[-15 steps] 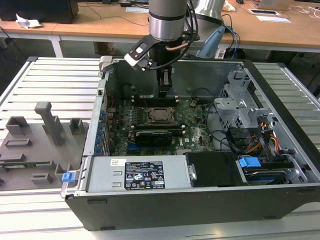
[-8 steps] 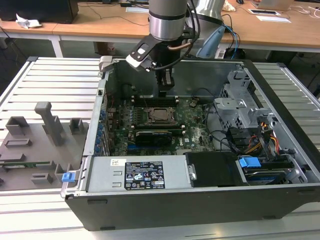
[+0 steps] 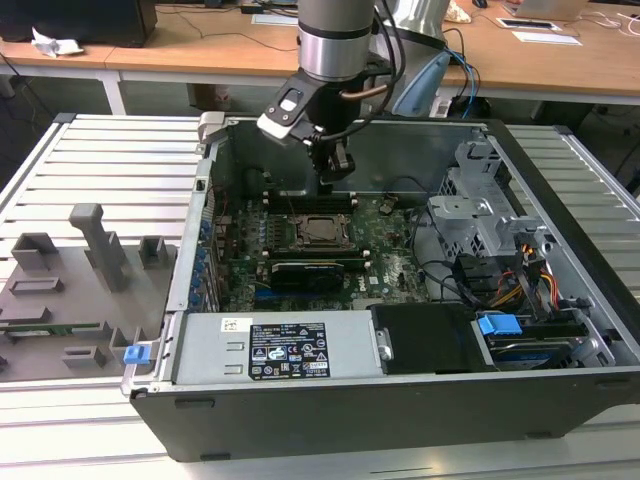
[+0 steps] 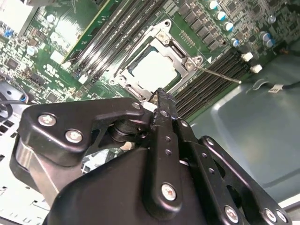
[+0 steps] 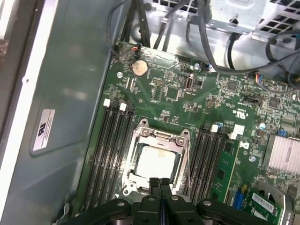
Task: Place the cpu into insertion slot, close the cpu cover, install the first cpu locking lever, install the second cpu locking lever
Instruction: 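Install the first cpu locking lever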
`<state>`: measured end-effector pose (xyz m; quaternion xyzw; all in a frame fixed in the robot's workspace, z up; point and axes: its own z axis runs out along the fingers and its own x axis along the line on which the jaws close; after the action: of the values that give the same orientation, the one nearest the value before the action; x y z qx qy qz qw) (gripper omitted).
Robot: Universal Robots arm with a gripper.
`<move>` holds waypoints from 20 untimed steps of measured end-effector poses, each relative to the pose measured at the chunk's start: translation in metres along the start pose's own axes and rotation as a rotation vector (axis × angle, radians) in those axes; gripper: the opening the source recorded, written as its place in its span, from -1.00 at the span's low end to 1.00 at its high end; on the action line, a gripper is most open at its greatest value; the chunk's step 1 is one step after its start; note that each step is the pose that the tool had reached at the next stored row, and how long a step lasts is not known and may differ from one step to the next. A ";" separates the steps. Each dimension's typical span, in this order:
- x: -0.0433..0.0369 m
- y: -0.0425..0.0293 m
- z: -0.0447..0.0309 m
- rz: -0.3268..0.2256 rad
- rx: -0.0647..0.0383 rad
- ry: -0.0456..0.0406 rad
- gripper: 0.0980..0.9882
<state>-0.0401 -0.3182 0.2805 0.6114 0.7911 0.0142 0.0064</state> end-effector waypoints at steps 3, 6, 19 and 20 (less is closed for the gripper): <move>0.0000 0.0000 0.0001 -0.033 0.001 0.0012 -0.98; 0.0000 0.0000 0.0000 -0.112 0.001 0.0035 -0.98; 0.0000 0.0000 0.0000 -0.229 0.002 0.0070 -0.98; 0.0000 0.0000 0.0000 -0.234 0.002 0.0072 -0.98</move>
<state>-0.0401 -0.3182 0.2805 0.5149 0.8571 0.0147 0.0046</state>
